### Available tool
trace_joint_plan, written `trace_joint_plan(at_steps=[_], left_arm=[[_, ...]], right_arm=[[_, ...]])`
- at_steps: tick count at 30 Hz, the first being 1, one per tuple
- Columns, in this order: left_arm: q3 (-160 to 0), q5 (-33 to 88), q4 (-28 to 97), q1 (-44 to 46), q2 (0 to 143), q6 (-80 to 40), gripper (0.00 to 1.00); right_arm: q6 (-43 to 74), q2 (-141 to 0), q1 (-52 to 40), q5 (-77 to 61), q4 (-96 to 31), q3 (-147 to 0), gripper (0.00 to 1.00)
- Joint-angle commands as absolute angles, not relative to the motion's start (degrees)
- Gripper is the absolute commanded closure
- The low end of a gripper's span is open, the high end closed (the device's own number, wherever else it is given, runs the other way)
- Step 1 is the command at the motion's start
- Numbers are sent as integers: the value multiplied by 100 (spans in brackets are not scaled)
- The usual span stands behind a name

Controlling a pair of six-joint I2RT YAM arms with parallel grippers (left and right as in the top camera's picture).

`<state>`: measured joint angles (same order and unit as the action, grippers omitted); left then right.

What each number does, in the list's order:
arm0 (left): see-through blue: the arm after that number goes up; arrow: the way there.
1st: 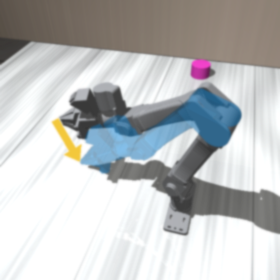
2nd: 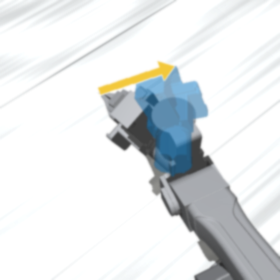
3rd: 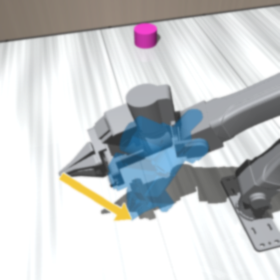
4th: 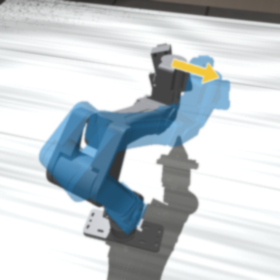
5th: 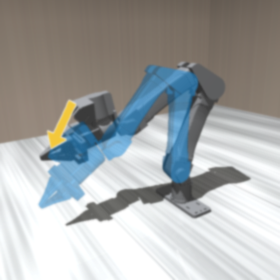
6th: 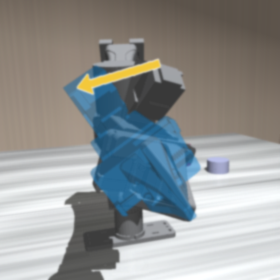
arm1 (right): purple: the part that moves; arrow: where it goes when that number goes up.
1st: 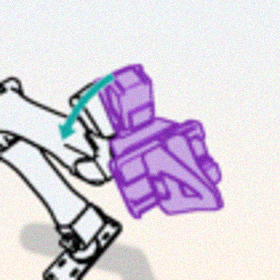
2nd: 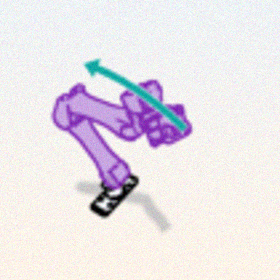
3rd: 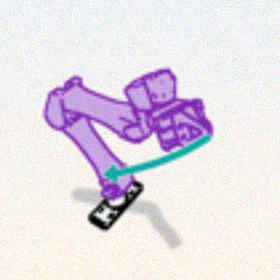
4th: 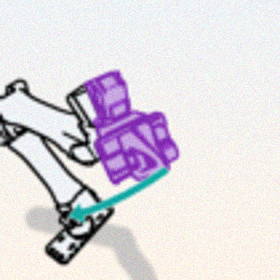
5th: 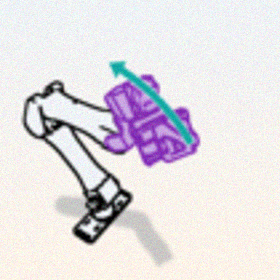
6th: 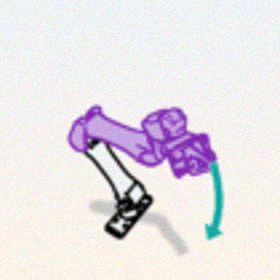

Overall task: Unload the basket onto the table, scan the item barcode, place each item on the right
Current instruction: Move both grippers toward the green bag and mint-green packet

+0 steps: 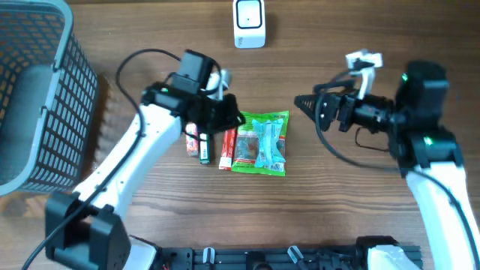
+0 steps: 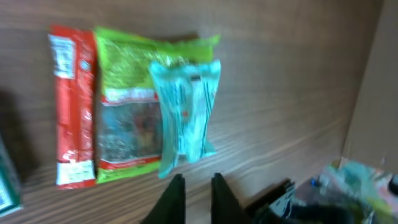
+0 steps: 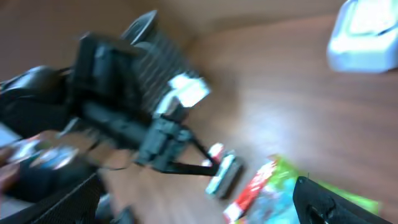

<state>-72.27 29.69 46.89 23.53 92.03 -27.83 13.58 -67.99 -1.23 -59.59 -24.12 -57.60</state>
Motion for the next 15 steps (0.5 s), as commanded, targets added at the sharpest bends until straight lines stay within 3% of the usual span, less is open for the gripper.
trace_joint_plan(at_steps=[1,3,5,8,12,15], left_arm=[[-7223,3107,4696,2637,9598,-2792,56],[-7223,3107,4722,2703,9756,-2790,50],[-7223,3109,4753,2749,9861,-2788,50],[-7223,3103,4897,2799,9944,-2718,61],[-7216,3085,5258,2821,10033,-2281,66],[-7098,3057,5203,2869,10042,-2268,66]], right_arm=[[1258,-7531,-54,-7035,-2724,-5848,16],[1094,-7961,10,-6842,-3175,-5848,26],[725,-8359,8,-6495,-3437,-5848,30],[598,-8757,8,-6117,-3533,-5846,38],[366,-9105,-32,-5734,-3776,-5839,46],[294,-9338,-51,-5601,-3863,-5839,46]])
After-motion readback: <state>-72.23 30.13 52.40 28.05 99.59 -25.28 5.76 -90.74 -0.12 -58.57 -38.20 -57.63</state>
